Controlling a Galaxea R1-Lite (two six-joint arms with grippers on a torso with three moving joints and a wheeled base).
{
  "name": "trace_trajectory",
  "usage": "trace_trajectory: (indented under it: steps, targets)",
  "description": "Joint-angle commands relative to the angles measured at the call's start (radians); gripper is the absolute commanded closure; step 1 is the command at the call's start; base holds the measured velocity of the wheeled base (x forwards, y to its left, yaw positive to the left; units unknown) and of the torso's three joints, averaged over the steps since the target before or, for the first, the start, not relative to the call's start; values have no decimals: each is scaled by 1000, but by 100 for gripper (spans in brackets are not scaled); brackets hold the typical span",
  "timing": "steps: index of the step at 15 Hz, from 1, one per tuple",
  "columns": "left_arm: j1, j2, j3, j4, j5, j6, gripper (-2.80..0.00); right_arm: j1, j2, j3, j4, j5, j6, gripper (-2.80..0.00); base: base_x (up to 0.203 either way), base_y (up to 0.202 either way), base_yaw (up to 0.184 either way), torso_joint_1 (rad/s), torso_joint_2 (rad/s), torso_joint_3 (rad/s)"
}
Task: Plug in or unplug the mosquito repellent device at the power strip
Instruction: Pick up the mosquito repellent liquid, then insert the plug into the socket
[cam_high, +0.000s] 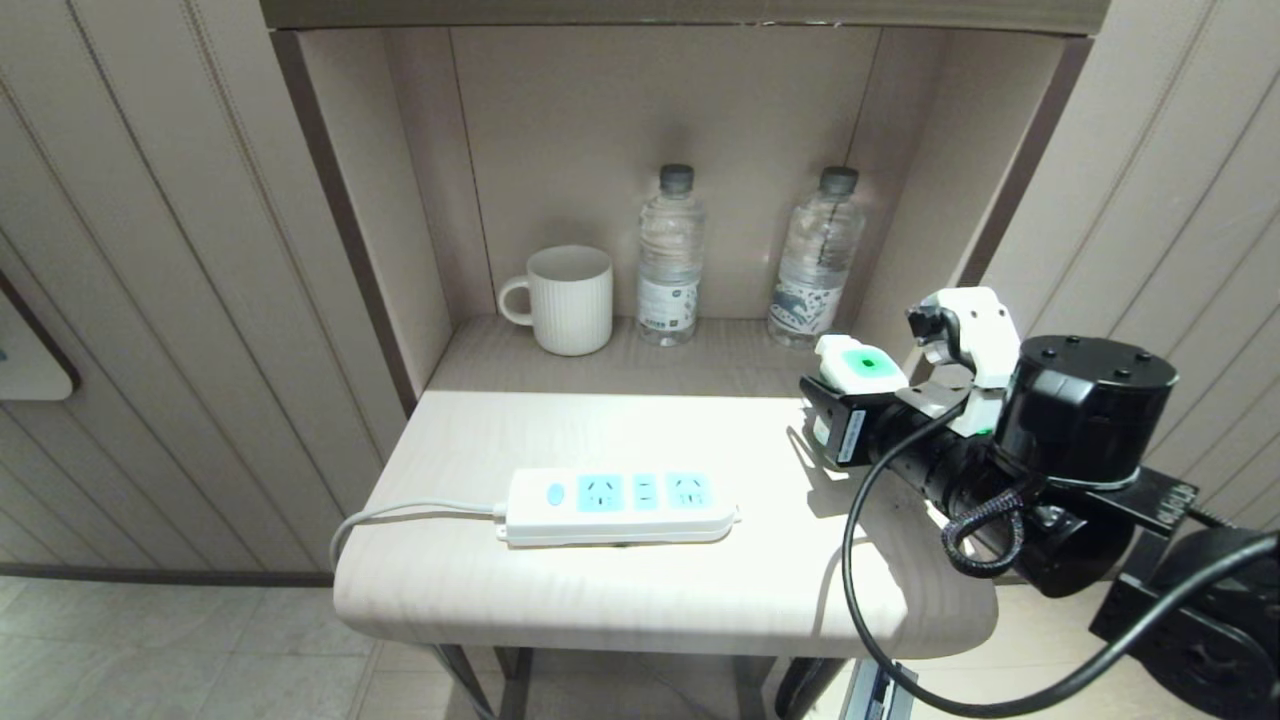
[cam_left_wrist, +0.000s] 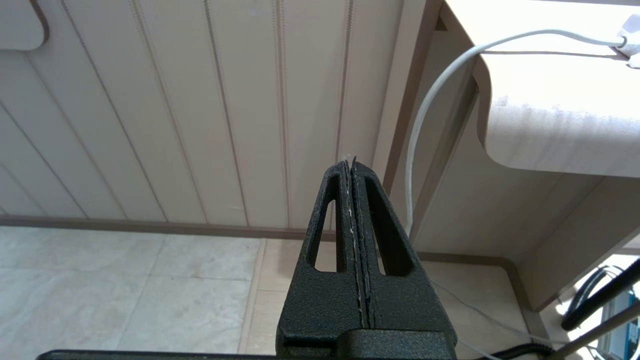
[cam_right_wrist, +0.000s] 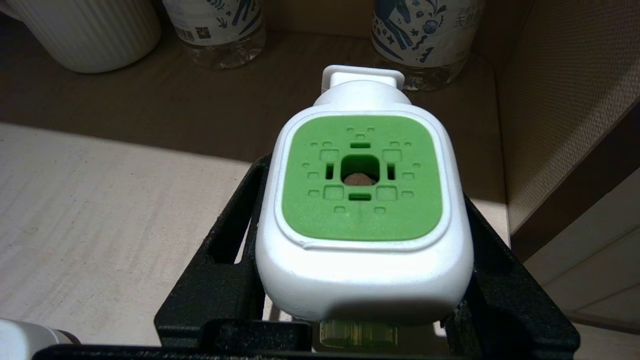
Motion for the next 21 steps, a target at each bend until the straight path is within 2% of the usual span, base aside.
trace_trajectory:
  steps: [1, 2, 8, 9, 13, 14, 17, 21]
  targets:
    - [0, 1, 0, 0, 0, 0, 0, -3, -15, -9, 11, -3, -19, 0, 0, 0, 0, 0, 0, 0]
    - [0, 1, 0, 0, 0, 0, 0, -4, -56, -27, 61, -4, -35, 0, 0, 0, 0, 0, 0, 0]
    - [0, 1, 0, 0, 0, 0, 0, 16, -287, -216, 570, -1, -43, 0, 0, 0, 0, 0, 0, 0]
    - [0, -1, 0, 0, 0, 0, 0, 24, -299, -231, 602, -1, -40, 0, 0, 0, 0, 0, 0, 0]
    - [0, 1, 0, 0, 0, 0, 0, 47, -374, -383, 1057, 0, -37, 0, 0, 0, 0, 0, 0, 0]
    - [0, -1, 0, 0, 0, 0, 0, 48, -385, -422, 1132, 0, -34, 0, 0, 0, 0, 0, 0, 0]
    - [0, 1, 0, 0, 0, 0, 0, 52, -403, -554, 1387, -2, -4, 0, 0, 0, 0, 0, 0, 0]
    - [0, 0, 0, 0, 0, 0, 0, 122, -394, -699, 1641, 0, 53, 0, 0, 0, 0, 0, 0, 0]
